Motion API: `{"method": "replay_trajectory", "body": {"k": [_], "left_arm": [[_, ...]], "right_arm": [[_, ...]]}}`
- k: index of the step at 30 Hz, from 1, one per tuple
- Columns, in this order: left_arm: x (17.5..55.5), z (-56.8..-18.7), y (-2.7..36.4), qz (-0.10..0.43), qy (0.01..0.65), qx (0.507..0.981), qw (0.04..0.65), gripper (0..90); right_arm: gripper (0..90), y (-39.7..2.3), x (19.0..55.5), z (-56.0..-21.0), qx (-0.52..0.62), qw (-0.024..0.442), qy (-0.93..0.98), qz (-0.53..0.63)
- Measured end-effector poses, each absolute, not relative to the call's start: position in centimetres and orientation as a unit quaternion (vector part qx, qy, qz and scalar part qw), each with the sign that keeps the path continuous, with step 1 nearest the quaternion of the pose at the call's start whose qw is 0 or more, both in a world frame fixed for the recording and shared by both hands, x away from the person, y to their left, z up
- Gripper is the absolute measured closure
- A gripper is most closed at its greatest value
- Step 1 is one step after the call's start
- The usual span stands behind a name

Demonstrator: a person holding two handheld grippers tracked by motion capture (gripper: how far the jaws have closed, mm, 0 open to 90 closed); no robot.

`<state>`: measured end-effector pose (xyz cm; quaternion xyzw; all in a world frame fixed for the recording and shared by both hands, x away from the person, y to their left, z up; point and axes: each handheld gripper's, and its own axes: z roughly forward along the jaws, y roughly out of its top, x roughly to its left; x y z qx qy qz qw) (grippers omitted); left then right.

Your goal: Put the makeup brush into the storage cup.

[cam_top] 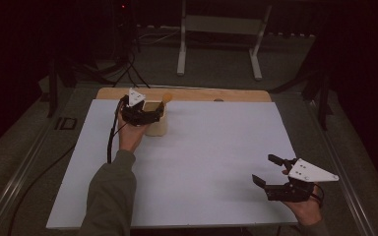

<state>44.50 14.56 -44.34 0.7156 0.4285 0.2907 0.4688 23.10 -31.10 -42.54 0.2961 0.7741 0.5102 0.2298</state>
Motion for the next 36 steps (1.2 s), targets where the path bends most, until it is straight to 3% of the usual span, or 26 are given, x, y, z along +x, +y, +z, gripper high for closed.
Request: {"method": "replay_trajectory", "body": {"k": [36], "left_arm": [[43.7,-43.1,15.8,0.280,0.424,0.719,0.475,15.8]], "right_arm": [[14.3,-31.2,23.3,-42.7,0.299,0.226,0.774,0.509]]}}
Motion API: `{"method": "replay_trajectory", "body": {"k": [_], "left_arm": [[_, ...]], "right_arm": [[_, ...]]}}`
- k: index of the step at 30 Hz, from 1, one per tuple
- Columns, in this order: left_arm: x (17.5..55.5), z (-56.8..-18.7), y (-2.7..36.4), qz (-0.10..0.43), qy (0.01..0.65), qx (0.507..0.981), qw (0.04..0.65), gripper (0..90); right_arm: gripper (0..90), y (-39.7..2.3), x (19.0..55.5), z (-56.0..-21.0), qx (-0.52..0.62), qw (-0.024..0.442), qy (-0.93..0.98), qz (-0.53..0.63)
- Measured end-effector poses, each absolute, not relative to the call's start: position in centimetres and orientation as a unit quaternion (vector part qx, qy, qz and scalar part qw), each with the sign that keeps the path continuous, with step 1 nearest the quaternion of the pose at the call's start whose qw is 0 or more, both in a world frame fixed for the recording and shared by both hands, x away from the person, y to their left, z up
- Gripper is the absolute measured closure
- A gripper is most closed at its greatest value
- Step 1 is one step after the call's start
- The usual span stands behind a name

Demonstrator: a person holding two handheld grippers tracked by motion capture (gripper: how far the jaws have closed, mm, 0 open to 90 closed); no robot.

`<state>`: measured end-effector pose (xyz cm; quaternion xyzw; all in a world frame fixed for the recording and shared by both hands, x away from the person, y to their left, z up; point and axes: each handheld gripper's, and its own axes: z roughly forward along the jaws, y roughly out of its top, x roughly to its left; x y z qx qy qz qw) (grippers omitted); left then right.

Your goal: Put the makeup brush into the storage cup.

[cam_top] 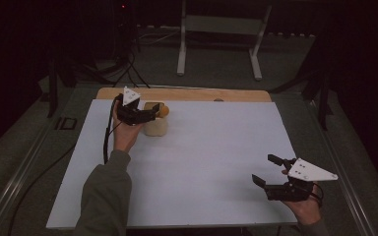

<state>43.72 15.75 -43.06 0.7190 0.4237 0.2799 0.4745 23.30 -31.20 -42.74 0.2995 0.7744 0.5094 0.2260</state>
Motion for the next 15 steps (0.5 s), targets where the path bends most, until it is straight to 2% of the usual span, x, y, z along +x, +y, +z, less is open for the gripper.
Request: {"method": "replay_trajectory", "body": {"k": [15], "left_arm": [[42.5,-41.8,16.0,0.272,0.407,0.723,0.487,15.7]], "right_arm": [[14.1,-31.5,23.4,-42.9,0.307,0.227,0.770,0.511]]}}
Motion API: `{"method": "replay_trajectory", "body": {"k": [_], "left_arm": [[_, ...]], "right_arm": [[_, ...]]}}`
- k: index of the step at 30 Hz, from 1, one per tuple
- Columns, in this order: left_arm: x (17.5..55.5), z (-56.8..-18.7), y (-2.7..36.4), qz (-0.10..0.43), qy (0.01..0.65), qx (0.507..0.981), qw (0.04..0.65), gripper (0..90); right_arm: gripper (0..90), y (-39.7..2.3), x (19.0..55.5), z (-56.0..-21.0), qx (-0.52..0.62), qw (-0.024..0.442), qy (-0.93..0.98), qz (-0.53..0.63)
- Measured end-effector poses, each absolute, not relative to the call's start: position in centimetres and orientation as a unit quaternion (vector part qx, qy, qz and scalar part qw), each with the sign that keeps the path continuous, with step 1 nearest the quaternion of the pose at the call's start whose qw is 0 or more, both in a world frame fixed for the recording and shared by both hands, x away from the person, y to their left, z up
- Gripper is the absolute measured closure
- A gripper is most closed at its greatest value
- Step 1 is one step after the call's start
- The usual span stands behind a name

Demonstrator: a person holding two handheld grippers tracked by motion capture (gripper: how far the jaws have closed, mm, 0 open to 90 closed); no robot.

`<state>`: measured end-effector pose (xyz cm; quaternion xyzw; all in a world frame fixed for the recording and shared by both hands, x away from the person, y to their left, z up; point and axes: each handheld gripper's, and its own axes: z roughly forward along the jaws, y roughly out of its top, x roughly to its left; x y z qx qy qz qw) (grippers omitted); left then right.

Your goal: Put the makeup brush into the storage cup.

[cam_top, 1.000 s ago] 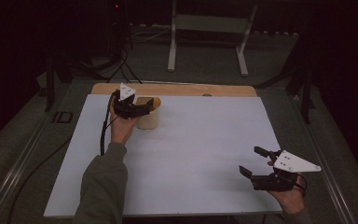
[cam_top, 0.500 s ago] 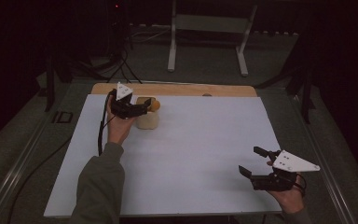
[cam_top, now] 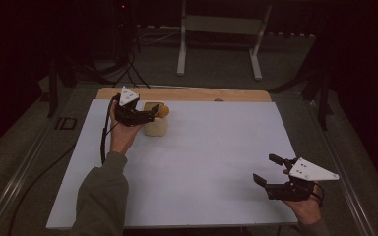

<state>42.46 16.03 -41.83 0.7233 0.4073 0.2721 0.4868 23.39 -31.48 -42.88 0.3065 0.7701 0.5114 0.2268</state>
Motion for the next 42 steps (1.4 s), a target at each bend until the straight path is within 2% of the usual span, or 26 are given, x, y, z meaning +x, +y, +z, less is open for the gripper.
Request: {"method": "replay_trajectory", "body": {"k": [10,42], "left_arm": [[40.8,-41.2,17.3,0.263,0.403,0.723,0.496,15.6],[34.8,-40.1,21.9,0.286,0.394,0.716,0.501,15.6]], "right_arm": [[13.2,-31.9,23.4,-42.9,0.315,0.230,0.764,0.513],[13.0,-32.5,23.4,-43.0,0.326,0.240,0.757,0.513]]}}
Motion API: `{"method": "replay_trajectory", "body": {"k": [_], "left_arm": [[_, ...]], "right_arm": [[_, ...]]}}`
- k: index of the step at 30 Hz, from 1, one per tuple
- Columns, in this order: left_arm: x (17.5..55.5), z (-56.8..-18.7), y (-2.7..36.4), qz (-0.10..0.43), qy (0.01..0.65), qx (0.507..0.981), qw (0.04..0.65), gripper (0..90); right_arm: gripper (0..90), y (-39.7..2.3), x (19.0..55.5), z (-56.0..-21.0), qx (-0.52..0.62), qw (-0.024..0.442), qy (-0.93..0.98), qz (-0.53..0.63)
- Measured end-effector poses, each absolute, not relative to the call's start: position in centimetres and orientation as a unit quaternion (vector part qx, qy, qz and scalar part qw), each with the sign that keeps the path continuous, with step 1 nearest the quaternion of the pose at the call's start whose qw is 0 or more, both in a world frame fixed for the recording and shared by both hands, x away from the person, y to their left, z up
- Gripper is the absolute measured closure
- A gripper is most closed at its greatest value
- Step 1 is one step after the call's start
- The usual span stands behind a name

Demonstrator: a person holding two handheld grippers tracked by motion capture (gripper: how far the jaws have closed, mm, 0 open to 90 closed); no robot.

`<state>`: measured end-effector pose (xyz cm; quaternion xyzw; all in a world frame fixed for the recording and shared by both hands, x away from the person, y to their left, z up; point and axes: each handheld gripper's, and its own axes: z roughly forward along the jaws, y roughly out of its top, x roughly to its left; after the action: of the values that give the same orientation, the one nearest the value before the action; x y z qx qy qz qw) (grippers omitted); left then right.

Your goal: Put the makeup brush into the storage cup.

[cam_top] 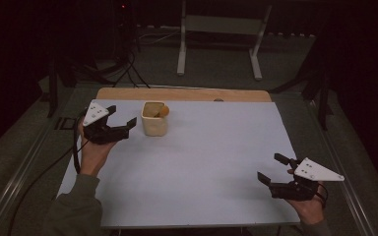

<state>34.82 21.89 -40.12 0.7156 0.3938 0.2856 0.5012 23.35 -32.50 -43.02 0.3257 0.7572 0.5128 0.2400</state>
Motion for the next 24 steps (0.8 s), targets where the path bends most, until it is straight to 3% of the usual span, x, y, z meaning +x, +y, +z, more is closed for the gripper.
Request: {"method": "replay_trajectory", "body": {"k": [24], "left_arm": [[30.5,-41.6,23.9,0.288,0.391,0.712,0.507,15.6]], "right_arm": [[12.4,-32.7,23.4,-43.1,0.331,0.240,0.754,0.513]]}}
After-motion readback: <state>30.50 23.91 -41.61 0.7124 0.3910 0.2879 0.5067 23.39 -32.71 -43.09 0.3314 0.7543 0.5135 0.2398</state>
